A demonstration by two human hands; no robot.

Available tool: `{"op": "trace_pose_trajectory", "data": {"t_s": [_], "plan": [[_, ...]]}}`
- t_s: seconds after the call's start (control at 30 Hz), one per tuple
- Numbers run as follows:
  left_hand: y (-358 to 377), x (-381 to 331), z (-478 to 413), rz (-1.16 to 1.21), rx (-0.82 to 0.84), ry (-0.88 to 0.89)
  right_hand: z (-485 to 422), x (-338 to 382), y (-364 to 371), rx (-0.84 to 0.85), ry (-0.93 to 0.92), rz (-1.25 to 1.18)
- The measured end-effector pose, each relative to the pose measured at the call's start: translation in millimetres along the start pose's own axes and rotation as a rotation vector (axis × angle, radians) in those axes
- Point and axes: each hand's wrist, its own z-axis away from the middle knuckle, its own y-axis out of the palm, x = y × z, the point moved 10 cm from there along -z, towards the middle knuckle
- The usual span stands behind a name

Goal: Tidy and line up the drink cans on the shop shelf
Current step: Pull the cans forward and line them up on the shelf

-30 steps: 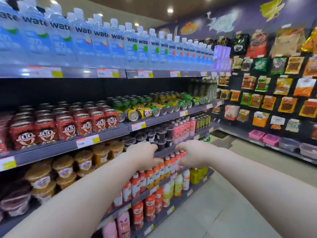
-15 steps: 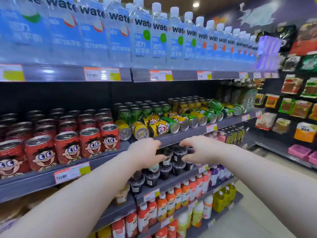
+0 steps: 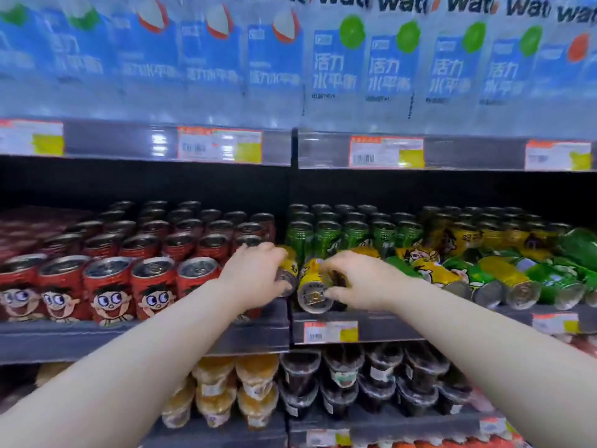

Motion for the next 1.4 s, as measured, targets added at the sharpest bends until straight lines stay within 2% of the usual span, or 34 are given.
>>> {"op": "trace_pose_trajectory", "data": {"t_s": [0.13,0.27,0.33,0.47,0.53,0.63,0.73,0.8,1.03,1.13,1.3,1.4], "plan": [[22.8,3.1,-25.7,-0.024,0.15,-0.095,-27.9,-2.1,14.6,0.062,-0.145,0.008],[45.8,6.6,-33.4,-0.164,0.307,-0.122,-37.6,-4.6,27.6,0.068,-0.245,-0.034],[44.1,3.8,-36.7,-0.189,0.279,-0.121,-37.7,-6.7,26.7,0.034,-0.268,-0.06],[26.3,4.4,-44.7,-0.169,0.099,-0.151,-35.0,-6.4,24.2,0.006,-0.315,-0.102],[28.3,6.1,-47.6,-0.211,0.123,-0.111,-35.5,-10.4,21.8,0.031,-0.297,-0.122],[44.5,4.3,-45.2,-0.266,0.284,-0.031,-37.5,-15.3,18.4,0.066,-0.257,-0.194],[40.6,-6.2,-49.4,-0.272,0.212,0.025,-39.5,-17.4,21.0,0.093,-0.229,-0.211],[34.1,-6.8,-51.3,-0.196,0.197,0.023,-41.0,-22.2,23.2,0.106,-0.2,-0.238],[10.1,13.1,-45.9,0.101,0.372,-0.046,-69.0,-42.4,17.9,0.059,-0.046,-0.484],[12.6,17.1,-45.4,0.138,0.382,-0.095,-82.1,-45.2,20.2,0.076,0.01,-0.461],[9.4,21.3,-47.8,0.152,0.217,-0.132,-89.5,-58.5,17.4,0.034,0.111,-0.415],[25.0,5.1,-37.8,0.175,0.323,-0.091,-88.7,-52.6,20.5,0.039,0.088,-0.472]]}}
